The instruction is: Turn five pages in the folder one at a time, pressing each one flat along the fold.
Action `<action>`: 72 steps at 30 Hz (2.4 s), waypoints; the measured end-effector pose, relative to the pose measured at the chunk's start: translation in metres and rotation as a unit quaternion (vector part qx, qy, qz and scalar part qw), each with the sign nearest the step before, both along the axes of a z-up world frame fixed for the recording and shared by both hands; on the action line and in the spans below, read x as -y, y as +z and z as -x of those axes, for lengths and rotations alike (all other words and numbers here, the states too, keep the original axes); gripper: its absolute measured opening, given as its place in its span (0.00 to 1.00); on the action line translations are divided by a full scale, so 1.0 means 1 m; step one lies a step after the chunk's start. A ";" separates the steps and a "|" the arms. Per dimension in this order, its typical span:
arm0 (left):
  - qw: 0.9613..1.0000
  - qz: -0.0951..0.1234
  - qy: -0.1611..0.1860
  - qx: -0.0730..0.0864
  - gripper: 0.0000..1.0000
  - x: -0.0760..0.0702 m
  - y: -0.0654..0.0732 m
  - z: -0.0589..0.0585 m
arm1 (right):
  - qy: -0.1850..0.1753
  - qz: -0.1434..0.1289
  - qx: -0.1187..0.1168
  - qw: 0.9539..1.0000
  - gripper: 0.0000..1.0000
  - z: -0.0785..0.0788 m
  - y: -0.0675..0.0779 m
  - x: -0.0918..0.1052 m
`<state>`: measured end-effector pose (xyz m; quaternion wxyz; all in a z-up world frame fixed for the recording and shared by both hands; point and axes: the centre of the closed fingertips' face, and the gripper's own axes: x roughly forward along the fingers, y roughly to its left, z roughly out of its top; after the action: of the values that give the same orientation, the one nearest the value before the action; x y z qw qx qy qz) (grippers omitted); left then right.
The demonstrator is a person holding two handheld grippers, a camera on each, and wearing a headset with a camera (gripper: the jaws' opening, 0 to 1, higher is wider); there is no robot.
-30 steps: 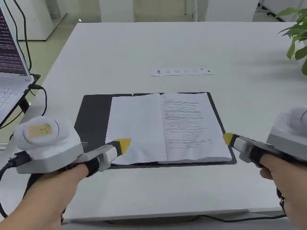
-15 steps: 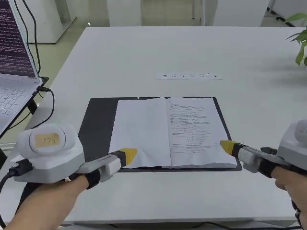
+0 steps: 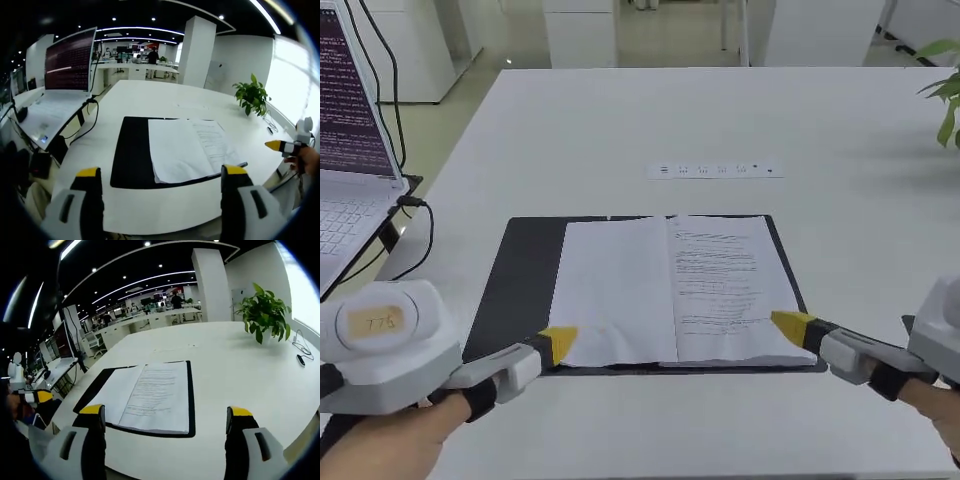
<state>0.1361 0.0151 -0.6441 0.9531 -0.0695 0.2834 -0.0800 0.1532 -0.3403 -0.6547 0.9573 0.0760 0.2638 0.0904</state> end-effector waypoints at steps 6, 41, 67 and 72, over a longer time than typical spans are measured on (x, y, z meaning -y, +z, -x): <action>1.000 -0.005 -0.007 0.007 0.99 0.002 0.004 -0.006 | -0.002 -0.005 0.003 1.000 1.00 -0.001 0.000 0.001; 0.977 -0.018 -0.212 -0.009 0.85 0.186 -0.049 -0.064 | 0.027 -0.032 0.019 0.999 0.94 0.016 0.002 -0.018; 0.959 -0.021 -0.280 -0.038 0.71 0.304 -0.125 -0.082 | 0.017 -0.049 0.006 0.999 0.94 0.015 -0.012 -0.003; 0.960 -0.049 -0.274 -0.018 0.64 0.306 -0.133 -0.084 | 0.012 -0.054 0.006 0.998 0.94 0.015 -0.013 -0.002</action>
<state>0.2197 -0.2914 -0.7773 0.8918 0.0557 0.3121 -0.3227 0.1380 -0.3386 -0.6681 0.9523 0.1239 0.2533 0.1164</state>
